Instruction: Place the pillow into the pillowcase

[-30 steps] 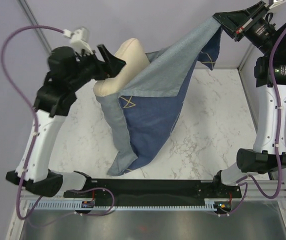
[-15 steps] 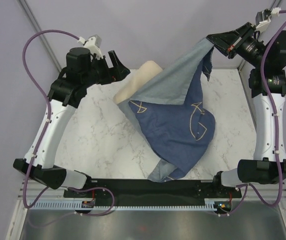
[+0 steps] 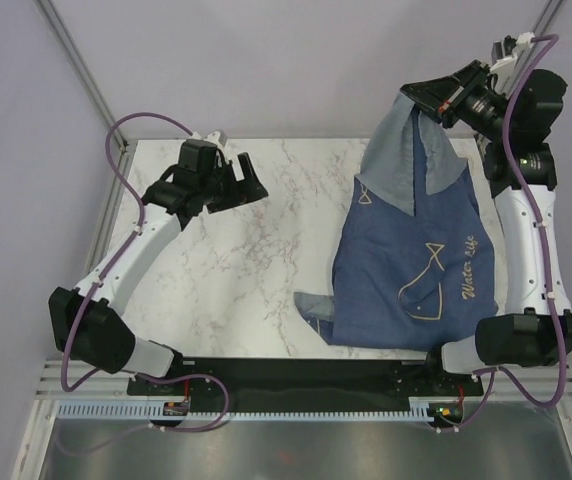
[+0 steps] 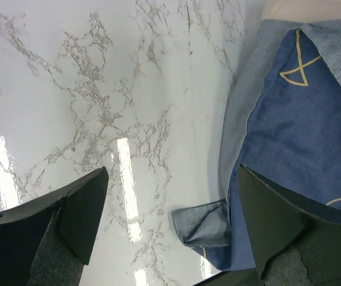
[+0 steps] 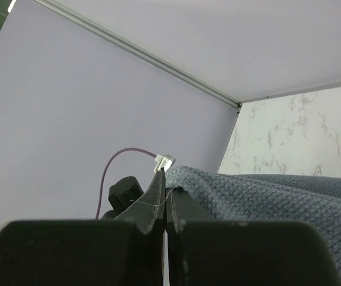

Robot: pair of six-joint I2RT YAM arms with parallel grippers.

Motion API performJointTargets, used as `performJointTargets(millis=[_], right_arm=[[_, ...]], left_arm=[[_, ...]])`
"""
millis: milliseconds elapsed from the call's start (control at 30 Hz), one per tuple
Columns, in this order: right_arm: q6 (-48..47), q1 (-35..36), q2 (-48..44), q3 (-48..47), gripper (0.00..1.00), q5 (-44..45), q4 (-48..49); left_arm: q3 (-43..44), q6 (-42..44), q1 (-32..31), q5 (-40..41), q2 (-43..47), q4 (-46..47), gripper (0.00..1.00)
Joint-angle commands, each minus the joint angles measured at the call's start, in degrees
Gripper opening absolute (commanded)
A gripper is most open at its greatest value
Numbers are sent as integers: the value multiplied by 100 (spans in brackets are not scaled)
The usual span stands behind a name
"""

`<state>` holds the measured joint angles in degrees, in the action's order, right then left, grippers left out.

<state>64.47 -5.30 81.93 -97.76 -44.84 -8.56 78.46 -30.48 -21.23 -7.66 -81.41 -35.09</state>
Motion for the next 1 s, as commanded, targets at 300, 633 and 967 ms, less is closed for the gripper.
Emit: performJointTargets(millis=[300, 633, 967], right_arm=[[-417, 1048, 770, -674, 0, 414, 118], [-760, 2463, 1958, -2141, 0, 994, -567], [-857, 3640, 3115, -2344, 0, 2233, -481]], left_arm=[[-980, -451, -213, -436, -7, 1644, 94], [-3615, -1303, -1181, 1360, 1317, 2657, 93], [-3162, -609, -1172, 2963, 3675, 847, 95]])
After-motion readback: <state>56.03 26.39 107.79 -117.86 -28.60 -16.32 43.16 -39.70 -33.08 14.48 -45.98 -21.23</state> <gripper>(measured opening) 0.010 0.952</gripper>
